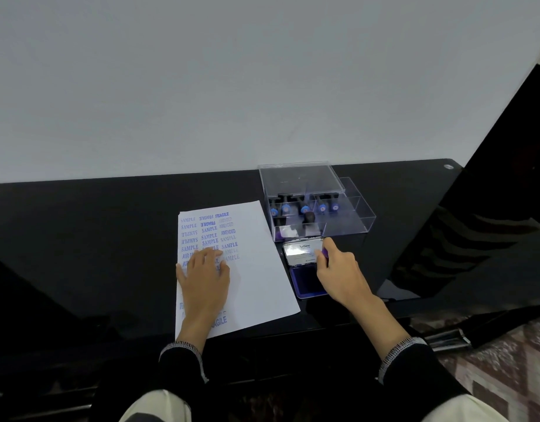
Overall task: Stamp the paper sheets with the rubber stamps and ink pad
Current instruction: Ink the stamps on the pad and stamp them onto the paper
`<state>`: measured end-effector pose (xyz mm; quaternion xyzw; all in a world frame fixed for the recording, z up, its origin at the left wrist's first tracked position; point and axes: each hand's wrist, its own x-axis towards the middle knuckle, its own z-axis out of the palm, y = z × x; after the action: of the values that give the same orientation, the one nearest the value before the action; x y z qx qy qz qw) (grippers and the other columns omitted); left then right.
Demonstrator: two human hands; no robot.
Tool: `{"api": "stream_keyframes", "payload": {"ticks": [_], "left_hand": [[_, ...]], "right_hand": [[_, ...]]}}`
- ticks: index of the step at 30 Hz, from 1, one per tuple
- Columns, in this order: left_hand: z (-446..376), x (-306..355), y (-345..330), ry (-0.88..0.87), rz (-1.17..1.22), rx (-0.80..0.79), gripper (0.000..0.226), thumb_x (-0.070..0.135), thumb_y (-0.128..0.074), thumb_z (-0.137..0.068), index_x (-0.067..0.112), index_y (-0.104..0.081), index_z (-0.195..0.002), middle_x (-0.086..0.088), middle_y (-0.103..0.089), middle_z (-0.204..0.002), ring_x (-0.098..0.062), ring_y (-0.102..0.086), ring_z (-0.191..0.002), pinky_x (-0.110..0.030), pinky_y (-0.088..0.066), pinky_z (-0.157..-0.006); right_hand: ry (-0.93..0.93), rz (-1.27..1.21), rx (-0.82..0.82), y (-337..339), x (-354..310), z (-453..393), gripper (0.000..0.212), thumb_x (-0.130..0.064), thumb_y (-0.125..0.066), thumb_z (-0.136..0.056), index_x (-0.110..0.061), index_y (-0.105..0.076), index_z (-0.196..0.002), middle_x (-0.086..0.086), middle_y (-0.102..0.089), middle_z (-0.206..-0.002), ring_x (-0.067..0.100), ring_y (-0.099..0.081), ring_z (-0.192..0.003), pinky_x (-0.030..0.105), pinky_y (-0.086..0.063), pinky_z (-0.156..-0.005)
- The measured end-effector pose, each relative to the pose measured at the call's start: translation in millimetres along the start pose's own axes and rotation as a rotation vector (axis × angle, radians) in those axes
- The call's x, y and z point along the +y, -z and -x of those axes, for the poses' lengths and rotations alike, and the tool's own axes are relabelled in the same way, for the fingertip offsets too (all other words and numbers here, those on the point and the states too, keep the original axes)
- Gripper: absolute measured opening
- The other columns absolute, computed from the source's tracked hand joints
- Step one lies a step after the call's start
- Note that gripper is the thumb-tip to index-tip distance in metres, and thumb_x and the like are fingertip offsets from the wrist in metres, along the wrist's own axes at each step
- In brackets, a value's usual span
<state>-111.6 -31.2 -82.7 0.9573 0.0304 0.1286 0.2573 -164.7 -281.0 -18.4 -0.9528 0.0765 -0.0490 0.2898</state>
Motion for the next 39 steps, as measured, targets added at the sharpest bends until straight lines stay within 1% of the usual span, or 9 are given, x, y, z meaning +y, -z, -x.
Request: {"api": "stream_keyframes", "payload": {"ticks": [4, 8, 11, 16, 21, 28, 32, 34, 39], "left_hand": [[0.6, -0.6, 0.8, 0.001, 0.009, -0.005, 0.025, 0.026, -0.048, -0.097, 0.022, -0.056, -0.121, 0.004, -0.053, -0.133, -0.016, -0.043, -0.13, -0.053, -0.01, -0.117], [1.1, -0.5, 1.0, -0.001, 0.014, -0.002, 0.025, 0.026, -0.049, -0.097, 0.022, -0.057, -0.121, 0.004, -0.053, -0.133, -0.017, -0.043, -0.131, -0.054, -0.01, -0.117], [1.1, -0.5, 1.0, -0.001, 0.014, -0.007, 0.026, 0.026, -0.048, -0.098, 0.021, -0.057, -0.122, 0.003, -0.053, -0.135, -0.017, -0.042, -0.132, -0.054, -0.009, -0.117], [1.0, 0.6, 1.8, 0.004, 0.017, -0.012, 0.026, 0.026, -0.048, -0.098, 0.021, -0.057, -0.122, 0.003, -0.053, -0.135, -0.018, -0.042, -0.132, -0.053, -0.01, -0.118], [1.2, 0.5, 1.3, 0.001, 0.015, -0.002, 0.025, 0.025, -0.05, -0.097, 0.021, -0.057, -0.121, 0.003, -0.053, -0.134, -0.019, -0.042, -0.132, -0.054, -0.011, -0.117], [1.4, 0.7, 1.6, 0.004, 0.017, -0.002, 0.025, 0.026, -0.05, -0.097, 0.021, -0.057, -0.12, 0.003, -0.054, -0.134, -0.018, -0.043, -0.132, -0.054, -0.011, -0.117], [1.6, 0.8, 1.8, 0.003, 0.017, -0.003, 0.026, 0.026, -0.049, -0.098, 0.021, -0.057, -0.122, 0.003, -0.053, -0.135, -0.018, -0.042, -0.132, -0.053, -0.01, -0.118], [1.7, 0.9, 1.9, 0.007, 0.013, -0.007, 0.027, 0.026, -0.048, -0.098, 0.021, -0.057, -0.123, 0.003, -0.053, -0.136, -0.018, -0.041, -0.134, -0.053, -0.01, -0.118], [1.9, 1.6, 2.2, 0.008, 0.016, -0.008, 0.027, 0.026, -0.049, -0.098, 0.021, -0.057, -0.123, 0.002, -0.053, -0.136, -0.019, -0.041, -0.134, -0.053, -0.01, -0.118]], "right_hand": [[0.054, 0.061, 0.036, -7.2, 5.5, 7.6, 0.009, -0.025, -0.038, -0.101, -0.022, -0.034, -0.094, 0.003, -0.053, -0.07, 0.016, -0.051, -0.058, 0.026, -0.032, -0.045], [0.078, 0.063, 0.082, -16.2, 10.7, 14.9, 0.004, -0.024, -0.035, -0.101, -0.021, -0.035, -0.097, 0.003, -0.056, -0.076, 0.016, -0.053, -0.061, 0.03, -0.041, -0.049], [0.079, 0.069, 0.092, -18.3, 10.9, 17.3, 0.004, -0.024, -0.034, -0.101, -0.021, -0.036, -0.099, 0.001, -0.053, -0.075, 0.013, -0.051, -0.061, 0.026, -0.037, -0.048], [0.078, 0.137, 0.091, -15.2, 7.9, 5.8, 0.008, -0.022, -0.033, -0.1, -0.021, -0.034, -0.092, 0.001, -0.049, -0.066, 0.016, -0.046, -0.054, 0.03, -0.028, -0.045], [0.054, 0.151, 0.049, -7.2, 1.9, -5.2, 0.013, -0.021, -0.032, -0.099, -0.019, -0.035, -0.087, 0.004, -0.05, -0.062, 0.022, -0.046, -0.055, 0.033, -0.031, -0.05], [0.036, 0.156, 0.054, -5.3, -2.1, -10.8, 0.014, -0.022, -0.034, -0.098, -0.018, -0.037, -0.085, 0.001, -0.048, -0.061, 0.019, -0.043, -0.053, 0.032, -0.031, -0.051], [0.046, 0.197, 0.103, -12.2, 2.3, -0.8, 0.008, -0.024, -0.032, -0.1, -0.019, -0.038, -0.095, -0.001, -0.049, -0.064, 0.018, -0.047, -0.055, 0.032, -0.035, -0.052], [0.047, 0.213, 0.132, -15.7, 4.4, 6.3, 0.011, -0.025, -0.031, -0.1, -0.019, -0.04, -0.1, -0.001, -0.051, -0.069, 0.018, -0.049, -0.059, 0.032, -0.036, -0.052], [0.065, 0.172, 0.185, -23.1, 8.1, 20.9, 0.012, -0.022, -0.034, -0.1, -0.016, -0.044, -0.103, -0.002, -0.047, -0.07, 0.012, -0.043, -0.056, 0.022, -0.025, -0.045]]}}
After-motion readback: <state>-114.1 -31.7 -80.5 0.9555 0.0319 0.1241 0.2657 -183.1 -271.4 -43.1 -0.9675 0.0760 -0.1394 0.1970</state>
